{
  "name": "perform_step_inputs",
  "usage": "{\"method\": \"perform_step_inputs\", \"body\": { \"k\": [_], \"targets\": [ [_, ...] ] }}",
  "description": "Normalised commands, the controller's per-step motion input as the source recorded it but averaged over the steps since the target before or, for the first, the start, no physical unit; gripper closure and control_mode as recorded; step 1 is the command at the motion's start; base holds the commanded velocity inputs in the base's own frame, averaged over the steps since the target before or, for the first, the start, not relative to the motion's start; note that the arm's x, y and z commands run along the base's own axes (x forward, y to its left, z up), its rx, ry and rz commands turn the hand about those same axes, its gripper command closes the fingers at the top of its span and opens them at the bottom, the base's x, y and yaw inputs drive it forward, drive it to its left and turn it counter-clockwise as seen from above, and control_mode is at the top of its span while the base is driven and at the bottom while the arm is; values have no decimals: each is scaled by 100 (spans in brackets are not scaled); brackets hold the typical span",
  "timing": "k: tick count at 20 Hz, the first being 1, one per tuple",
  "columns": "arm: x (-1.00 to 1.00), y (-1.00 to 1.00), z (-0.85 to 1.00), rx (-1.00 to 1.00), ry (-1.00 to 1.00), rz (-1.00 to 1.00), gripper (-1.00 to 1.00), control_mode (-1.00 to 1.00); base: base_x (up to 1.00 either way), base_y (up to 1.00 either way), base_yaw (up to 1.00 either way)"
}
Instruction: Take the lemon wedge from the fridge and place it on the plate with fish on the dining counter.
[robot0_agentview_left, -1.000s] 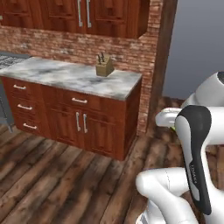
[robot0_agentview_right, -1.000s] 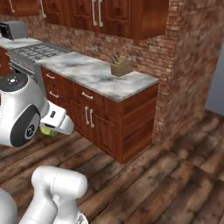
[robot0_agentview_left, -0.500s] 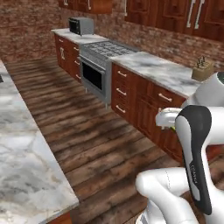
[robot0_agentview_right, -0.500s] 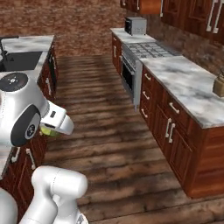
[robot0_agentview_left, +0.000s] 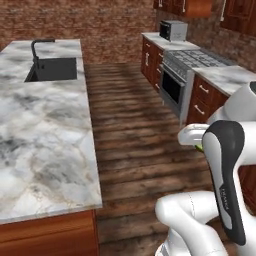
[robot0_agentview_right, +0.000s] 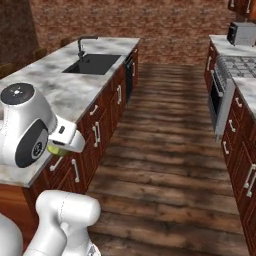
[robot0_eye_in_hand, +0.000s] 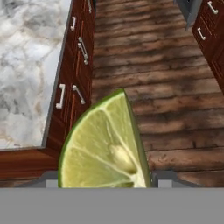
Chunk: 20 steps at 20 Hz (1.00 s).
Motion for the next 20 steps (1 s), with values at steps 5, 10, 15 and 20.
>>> {"method": "perform_step_inputs", "body": {
  "k": [5, 10, 15, 20],
  "targets": [
    [0, 0, 0, 0, 0, 0, 100, 100, 0, 0, 4],
    [0, 0, 0, 0, 0, 0, 100, 100, -6, 0, 25],
    [0, 0, 0, 0, 0, 0, 100, 100, -20, 0, 60],
    [0, 0, 0, 0, 0, 0, 100, 100, -22, 0, 57]
  ]
}}
